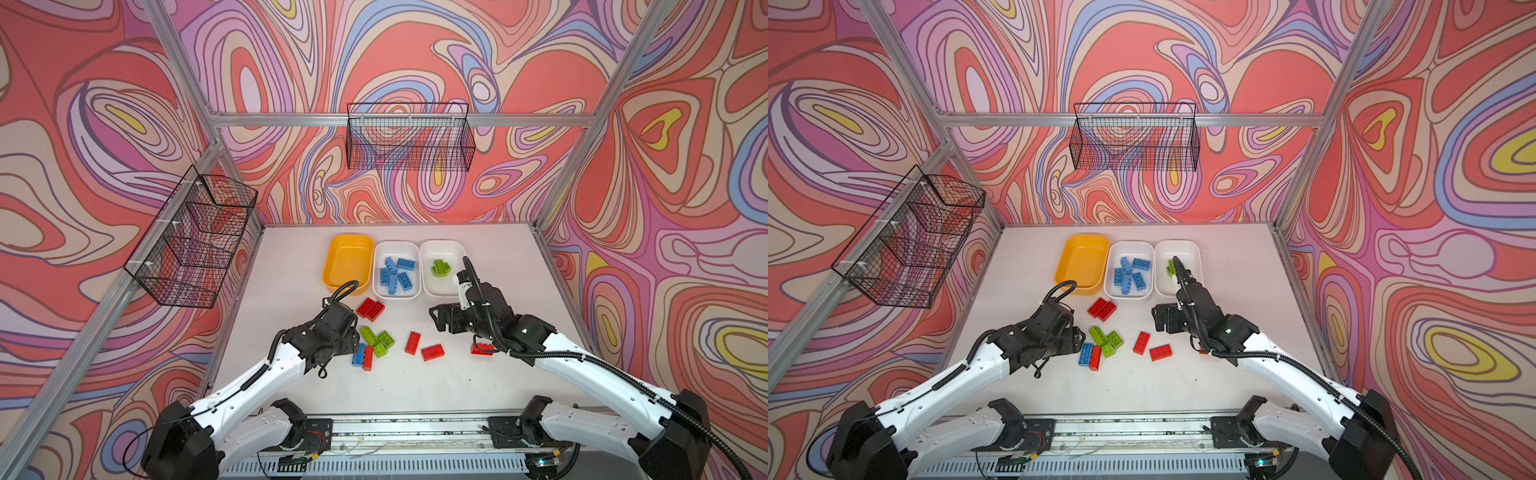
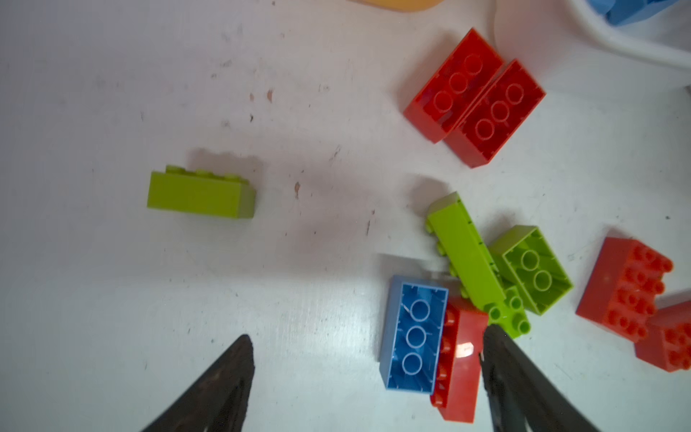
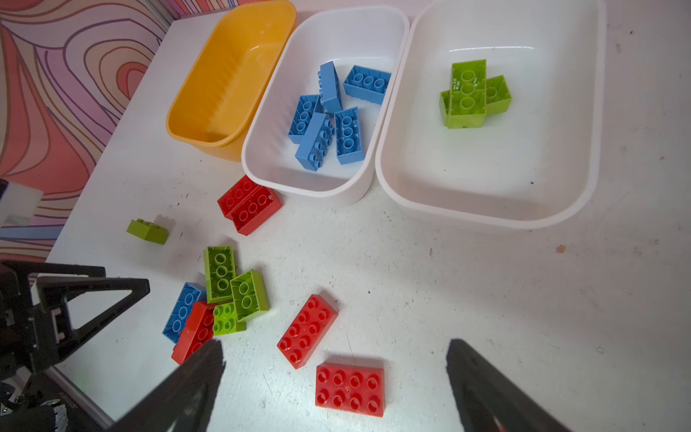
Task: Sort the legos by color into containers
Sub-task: 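Lower the left gripper onto a blue brick beside a red brick and grasp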
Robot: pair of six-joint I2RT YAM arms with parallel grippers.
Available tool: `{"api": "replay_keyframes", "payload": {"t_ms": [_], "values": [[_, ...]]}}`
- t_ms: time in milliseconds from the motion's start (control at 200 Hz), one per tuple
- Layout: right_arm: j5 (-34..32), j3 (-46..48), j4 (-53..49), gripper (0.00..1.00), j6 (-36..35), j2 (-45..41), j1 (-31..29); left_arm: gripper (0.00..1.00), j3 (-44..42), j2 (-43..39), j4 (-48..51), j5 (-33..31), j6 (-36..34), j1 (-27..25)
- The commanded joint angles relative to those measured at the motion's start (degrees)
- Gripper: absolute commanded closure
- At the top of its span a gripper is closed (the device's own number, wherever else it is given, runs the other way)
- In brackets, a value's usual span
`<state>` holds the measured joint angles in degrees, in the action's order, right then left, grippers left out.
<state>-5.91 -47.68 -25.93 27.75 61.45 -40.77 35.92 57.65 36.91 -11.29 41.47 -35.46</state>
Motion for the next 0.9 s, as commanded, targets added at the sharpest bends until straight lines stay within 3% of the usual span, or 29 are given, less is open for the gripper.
{"api": "replay_keyframes", "payload": {"t_ms": [0,225,536,896], "values": [[-3.0,-1.4,-1.6,0.02,2.3,-1.7,-1.0,0.19,-2.3,-2.4,0.2,0.2,2.9,-0.4],[-4.5,-1.1,-3.6,0.02,3.5,-3.9,-1.9,0.19,-4.1,-1.2,-1.6,0.8,3.5,-1.6],[-5.9,0.2,-5.3,0.02,3.7,-6.8,-1.9,0.2,-3.5,4.6,-2.7,-2.6,6.5,-8.8],[-7.1,1.7,-6.8,0.02,3.5,-9.6,-2.0,0.2,-1.6,10.7,-4.2,-3.4,7.6,-11.4]]}}
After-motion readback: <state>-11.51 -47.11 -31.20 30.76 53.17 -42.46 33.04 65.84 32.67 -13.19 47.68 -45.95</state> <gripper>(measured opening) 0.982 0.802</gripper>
